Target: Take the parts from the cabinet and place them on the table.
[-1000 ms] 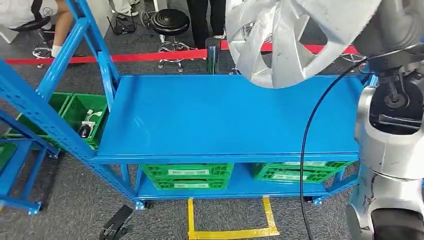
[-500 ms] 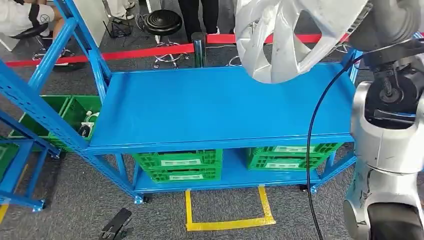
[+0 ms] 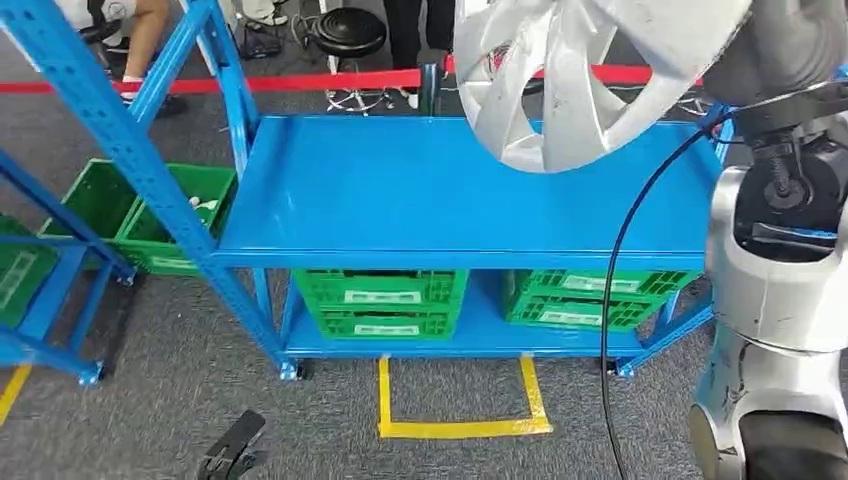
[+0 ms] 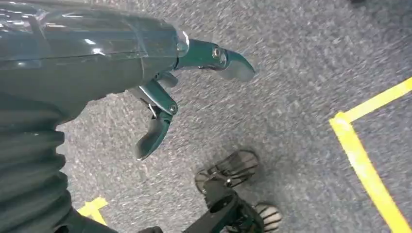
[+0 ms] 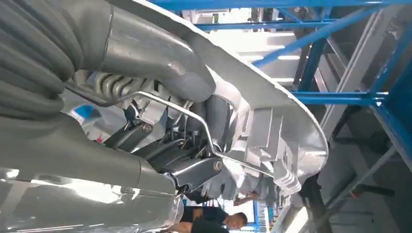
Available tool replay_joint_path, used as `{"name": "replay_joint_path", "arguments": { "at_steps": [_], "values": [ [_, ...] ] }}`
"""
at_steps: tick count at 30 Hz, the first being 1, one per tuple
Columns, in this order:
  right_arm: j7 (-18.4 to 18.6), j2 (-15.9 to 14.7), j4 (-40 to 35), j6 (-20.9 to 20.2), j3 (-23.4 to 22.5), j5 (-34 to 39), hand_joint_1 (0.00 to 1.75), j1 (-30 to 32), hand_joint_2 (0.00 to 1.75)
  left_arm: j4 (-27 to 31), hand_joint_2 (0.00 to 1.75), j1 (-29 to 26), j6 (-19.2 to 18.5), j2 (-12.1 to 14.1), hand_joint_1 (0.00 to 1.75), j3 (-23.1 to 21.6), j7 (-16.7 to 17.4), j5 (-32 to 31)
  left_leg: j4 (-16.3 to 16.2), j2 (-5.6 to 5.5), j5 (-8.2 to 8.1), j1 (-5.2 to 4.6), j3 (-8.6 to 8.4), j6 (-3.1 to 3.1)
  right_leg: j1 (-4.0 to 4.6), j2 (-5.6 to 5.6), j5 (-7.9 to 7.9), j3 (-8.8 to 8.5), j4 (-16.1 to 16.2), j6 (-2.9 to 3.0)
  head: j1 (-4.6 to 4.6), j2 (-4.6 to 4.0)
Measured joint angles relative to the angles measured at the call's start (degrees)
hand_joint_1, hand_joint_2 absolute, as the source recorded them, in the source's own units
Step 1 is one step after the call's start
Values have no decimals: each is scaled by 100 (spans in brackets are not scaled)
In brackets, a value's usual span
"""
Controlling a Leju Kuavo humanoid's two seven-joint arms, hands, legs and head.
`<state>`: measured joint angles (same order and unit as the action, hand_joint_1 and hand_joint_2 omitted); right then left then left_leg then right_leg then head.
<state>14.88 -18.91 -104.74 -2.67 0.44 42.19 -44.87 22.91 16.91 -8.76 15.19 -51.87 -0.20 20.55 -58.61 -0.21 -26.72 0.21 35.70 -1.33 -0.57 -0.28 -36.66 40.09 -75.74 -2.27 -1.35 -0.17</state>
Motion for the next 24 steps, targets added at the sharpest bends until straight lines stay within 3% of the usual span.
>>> {"name": "replay_joint_path", "arguments": {
  "at_steps": [1,3,4,5,6,8,9,10,11,13,14,15,17,18,19,20,21,23,24],
  "values": [
    [0,0,0,4,0,-37,175,9,175,-2,175,-2,4,0,0,0,0,-7,-3,0,54,-11,69,0,5,1,168,-144,107,22,-15,0],
    [4,-2,-18,48,2,-180,175,9,175,-4,175,-10,48,2,0,0,0,-26,-5,-1,152,-42,175,17,17,7,571,-702,914,103,-57,0],
    [26,-2,-48,96,0,-272,175,11,175,-4,175,-23,83,9,0,0,4,-37,-6,1,192,-47,202,29,41,23,611,-1038,1418,166,-79,0],
    [46,-2,-96,147,0,-339,175,21,175,-2,175,-37,109,11,0,0,13,-48,-18,6,230,-84,239,60,69,20,510,-1257,1804,225,-77,0],
    [57,-2,-164,181,-15,-396,175,59,175,-2,175,-71,133,50,0,2,15,-48,1,20,298,-60,260,99,69,21,474,-1306,1943,214,-59,0],
    [70,2,-269,245,-20,-500,175,154,175,15,175,-143,175,120,0,2,63,-44,55,47,400,-30,274,173,111,32,540,-1255,1940,250,-83,0],
    [70,2,-297,260,-22,-564,175,198,175,53,175,-194,199,160,0,0,125,-31,68,46,428,-60,307,211,79,9,605,-1258,2051,293,-90,0],
    [70,7,-319,269,-20,-634,175,214,175,107,175,-244,251,214,0,0,207,-5,-12,47,230,-33,354,244,53,-17,682,-1202,2078,298,-62,0],
    [59,9,-332,273,-20,-706,175,237,175,162,175,-275,299,275,0,2,282,28,-241,37,-98,-23,443,266,47,-14,735,-1129,2077,350,-8,-2],
    [-7,11,-352,247,-18,-824,175,268,175,284,175,-317,395,395,0,13,393,111,-1056,23,-734,10,659,328,46,-14,839,-964,2037,363,78,-2],
    [-35,20,-352,232,-13,-872,175,273,175,352,175,-332,415,453,0,28,426,133,-1463,16,-880,24,742,356,47,-18,892,-865,2006,357,100,0],
    [-59,30,-352,225,-9,-890,175,279,175,422,175,-341,420,503,0,50,457,160,-1695,18,-825,33,745,375,43,-21,938,-765,1965,347,118,0],
    [-70,42,-352,225,-7,-912,175,286,175,516,175,-349,428,575,0,72,476,170,-1505,20,-405,51,450,404,24,-31,1007,-561,1859,311,151,0],
    [-72,46,-352,225,-4,-914,175,287,175,562,175,-353,433,606,0,92,485,175,-1134,21,-244,66,140,412,16,-32,1035,-469,1803,286,162,0],
    [-72,52,-354,225,-7,-916,175,285,175,610,175,-351,439,643,0,101,487,175,-688,21,-242,86,-210,419,16,-32,1054,-405,1736,256,179,0],
    [-74,55,-369,225,-9,-918,175,286,175,660,175,-345,446,669,0,105,490,175,-259,15,-478,70,-504,421,38,-31,1069,-332,1677,229,205,0],
    [-76,59,-383,221,-11,-920,175,294,175,702,175,-348,452,708,0,111,490,177,-77,0,-557,59,-569,332,39,-42,1105,-306,1653,190,190,0],
    [-83,63,-389,221,-11,-918,175,289,175,754,175,-364,450,730,0,116,492,179,-71,-15,-536,31,-516,297,29,-47,1203,-272,1662,133,181,0],
    [-83,66,-387,223,-9,-918,175,300,175,778,175,-384,450,730,0,122,494,179,-45,-12,-475,44,-454,214,27,-40,1255,-244,1670,96,170,0]
  ]
}}
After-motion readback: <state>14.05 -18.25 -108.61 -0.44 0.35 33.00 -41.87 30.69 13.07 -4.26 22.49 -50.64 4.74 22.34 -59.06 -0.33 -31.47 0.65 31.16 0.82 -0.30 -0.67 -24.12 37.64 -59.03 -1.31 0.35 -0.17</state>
